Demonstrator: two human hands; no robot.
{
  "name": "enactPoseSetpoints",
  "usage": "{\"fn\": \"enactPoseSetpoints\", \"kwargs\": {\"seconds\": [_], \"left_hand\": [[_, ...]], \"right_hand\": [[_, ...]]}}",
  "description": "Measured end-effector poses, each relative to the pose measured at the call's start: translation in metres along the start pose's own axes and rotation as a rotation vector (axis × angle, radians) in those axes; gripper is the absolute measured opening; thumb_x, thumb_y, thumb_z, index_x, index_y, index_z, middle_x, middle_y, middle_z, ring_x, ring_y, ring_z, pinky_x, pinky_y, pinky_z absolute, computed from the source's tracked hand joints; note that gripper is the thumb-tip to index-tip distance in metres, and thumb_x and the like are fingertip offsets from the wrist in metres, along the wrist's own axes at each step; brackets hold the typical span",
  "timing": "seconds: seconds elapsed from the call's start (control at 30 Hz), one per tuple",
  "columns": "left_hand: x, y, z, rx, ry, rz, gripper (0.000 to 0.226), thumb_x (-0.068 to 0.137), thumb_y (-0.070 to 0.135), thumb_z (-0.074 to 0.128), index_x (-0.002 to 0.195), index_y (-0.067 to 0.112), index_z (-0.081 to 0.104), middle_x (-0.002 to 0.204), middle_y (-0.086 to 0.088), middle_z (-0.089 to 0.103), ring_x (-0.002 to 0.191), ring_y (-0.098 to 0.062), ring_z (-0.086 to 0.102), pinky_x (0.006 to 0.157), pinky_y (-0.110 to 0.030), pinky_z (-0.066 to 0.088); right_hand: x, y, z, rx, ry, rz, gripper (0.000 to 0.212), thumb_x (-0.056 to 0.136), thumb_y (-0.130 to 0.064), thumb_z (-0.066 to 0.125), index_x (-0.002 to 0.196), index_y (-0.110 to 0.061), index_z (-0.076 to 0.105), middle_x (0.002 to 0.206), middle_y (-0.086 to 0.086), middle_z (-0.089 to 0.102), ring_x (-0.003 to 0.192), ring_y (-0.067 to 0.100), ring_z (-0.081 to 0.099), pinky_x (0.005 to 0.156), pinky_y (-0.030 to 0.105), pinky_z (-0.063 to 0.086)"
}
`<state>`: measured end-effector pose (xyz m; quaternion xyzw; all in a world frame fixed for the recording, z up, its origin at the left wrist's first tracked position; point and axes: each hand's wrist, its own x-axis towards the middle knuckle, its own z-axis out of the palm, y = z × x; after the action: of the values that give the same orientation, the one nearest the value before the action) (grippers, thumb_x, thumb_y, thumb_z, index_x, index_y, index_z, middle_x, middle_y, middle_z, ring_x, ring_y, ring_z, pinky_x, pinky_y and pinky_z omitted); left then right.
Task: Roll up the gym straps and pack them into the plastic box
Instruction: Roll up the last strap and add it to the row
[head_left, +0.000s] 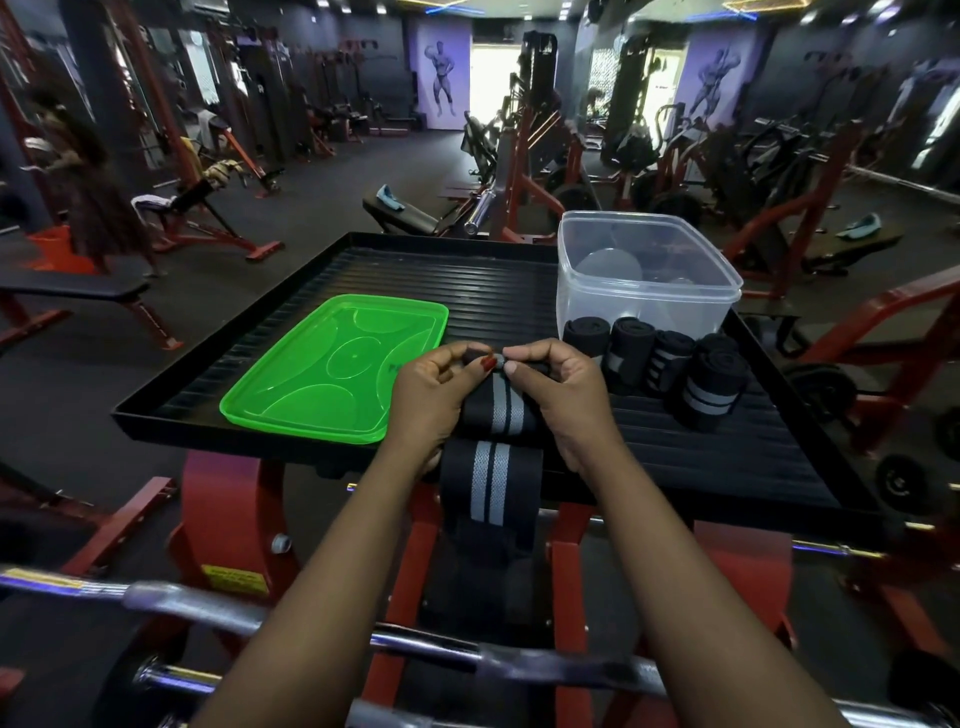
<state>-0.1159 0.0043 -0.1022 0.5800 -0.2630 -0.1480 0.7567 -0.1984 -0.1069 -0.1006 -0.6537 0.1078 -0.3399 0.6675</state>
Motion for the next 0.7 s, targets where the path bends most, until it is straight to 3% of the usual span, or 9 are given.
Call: {"fn": "enactPoseSetpoints", "kwargs": {"seconds": [0.17,0.33,0.4,0.47,0.7], "left_hand": [[-0.0021,-0.0001,-0.001,0.025,0.037,0.104,0.023,0.081,-0.006,0.066,0.08,0.016,0.069,0.073,0.009,0.072,0.072,-0.004,0.064,0.074,-0.019,0.05],[-0.0011,-0.0005,-0.0024,0.054,0.018,0.077,0.021,0.082,-0.002,0.068,0.087,0.018,0.072,0.077,0.0,0.071,0.075,-0.012,0.062,0.079,-0.031,0.048],[-0.0013,0.0013,-0.0016,-0.013,-0.004,0.028,0.019,0.087,0.011,0.066,0.104,0.019,0.07,0.077,-0.011,0.065,0.07,-0.018,0.056,0.069,-0.029,0.047],[-0.0014,0.0024,-0.0015,-0.134,-0.008,-0.061,0.02,0.095,0.019,0.055,0.109,0.013,0.068,0.075,-0.01,0.06,0.063,-0.012,0.053,0.054,-0.02,0.047],[0.0013,0.0016,-0.0041,-0.149,-0.059,-0.117,0.025,0.092,0.009,0.056,0.085,0.018,0.078,0.093,-0.019,0.061,0.077,-0.026,0.044,0.05,-0.018,0.044]], "right_hand": [[0.0011,0.0015,0.001,0.038,0.022,0.051,0.012,0.086,-0.007,0.07,0.097,-0.012,0.071,0.091,0.005,0.074,0.086,0.012,0.067,0.082,0.026,0.054],[0.0034,0.0076,-0.0011,-0.115,0.05,0.007,0.007,0.087,-0.012,0.071,0.086,-0.019,0.073,0.094,0.011,0.075,0.09,0.019,0.068,0.092,0.042,0.054],[0.0037,0.0069,-0.0012,-0.118,0.057,-0.01,0.012,0.088,-0.009,0.068,0.087,-0.02,0.072,0.096,0.01,0.074,0.092,0.019,0.067,0.094,0.044,0.053],[0.0037,0.0056,-0.0017,-0.124,0.058,-0.015,0.016,0.09,-0.006,0.064,0.088,-0.021,0.071,0.096,0.01,0.073,0.092,0.019,0.066,0.093,0.045,0.053],[0.0036,0.0044,-0.0014,-0.157,0.05,-0.004,0.022,0.094,-0.006,0.057,0.098,-0.026,0.065,0.096,-0.002,0.067,0.091,0.01,0.063,0.087,0.032,0.053]]}}
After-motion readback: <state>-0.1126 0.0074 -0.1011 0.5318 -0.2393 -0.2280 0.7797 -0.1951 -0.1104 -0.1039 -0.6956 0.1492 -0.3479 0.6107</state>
